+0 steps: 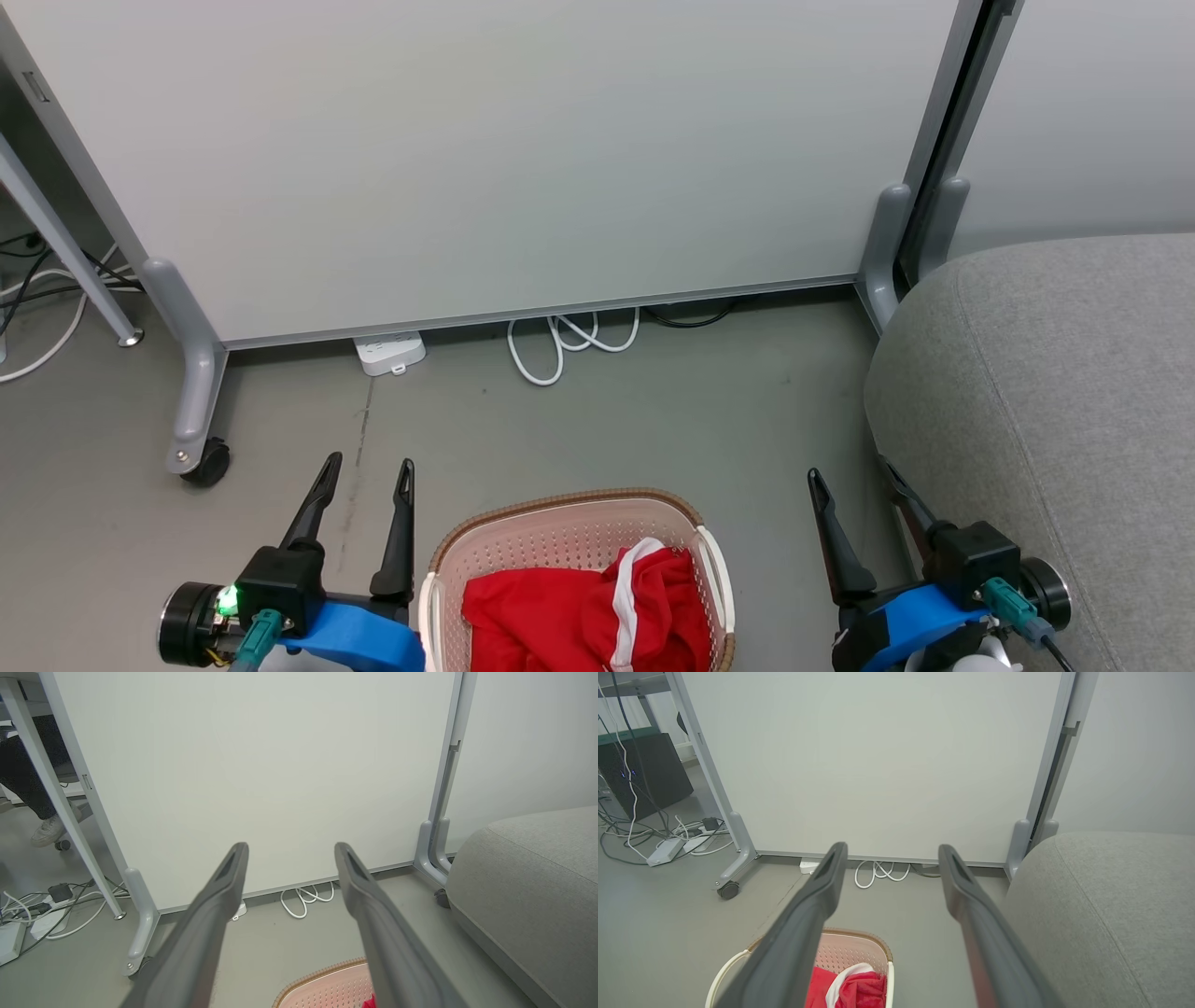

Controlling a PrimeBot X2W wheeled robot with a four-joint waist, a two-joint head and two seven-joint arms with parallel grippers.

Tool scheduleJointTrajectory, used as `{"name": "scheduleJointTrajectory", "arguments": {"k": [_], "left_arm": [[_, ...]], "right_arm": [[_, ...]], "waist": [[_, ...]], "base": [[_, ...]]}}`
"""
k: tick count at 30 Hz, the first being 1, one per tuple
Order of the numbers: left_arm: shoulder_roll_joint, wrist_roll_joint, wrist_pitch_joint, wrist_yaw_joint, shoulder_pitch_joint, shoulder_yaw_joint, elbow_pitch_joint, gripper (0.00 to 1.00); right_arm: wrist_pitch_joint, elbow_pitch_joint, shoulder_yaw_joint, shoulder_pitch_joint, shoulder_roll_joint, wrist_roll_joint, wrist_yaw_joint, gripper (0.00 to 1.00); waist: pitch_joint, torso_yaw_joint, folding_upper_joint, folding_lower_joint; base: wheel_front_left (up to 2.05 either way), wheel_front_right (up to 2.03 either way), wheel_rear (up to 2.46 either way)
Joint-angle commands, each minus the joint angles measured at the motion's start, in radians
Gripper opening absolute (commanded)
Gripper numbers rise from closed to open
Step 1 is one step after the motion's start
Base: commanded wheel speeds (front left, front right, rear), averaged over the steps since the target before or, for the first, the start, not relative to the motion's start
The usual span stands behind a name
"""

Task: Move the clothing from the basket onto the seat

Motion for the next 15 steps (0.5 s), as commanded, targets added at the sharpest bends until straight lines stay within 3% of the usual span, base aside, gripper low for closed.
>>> {"name": "scheduleJointTrajectory", "arguments": {"k": [1,15], "left_arm": [[0.005,-0.001,-0.004,0.003,-0.005,0.002,0.0,1.0],[0.005,0.002,-0.004,-0.006,-0.012,0.003,0.008,1.0]], "right_arm": [[-0.005,0.001,-0.001,-0.005,-0.004,-0.004,0.0,1.0],[-0.005,0.009,0.002,-0.007,-0.004,0.005,0.0,1.0]], "waist": [[0.0,0.0,-0.0001,0.0],[0.009,-0.001,-0.0001,0.0]], "base": [[0.0,0.0,0.0],[0.0,0.0,0.0]]}}
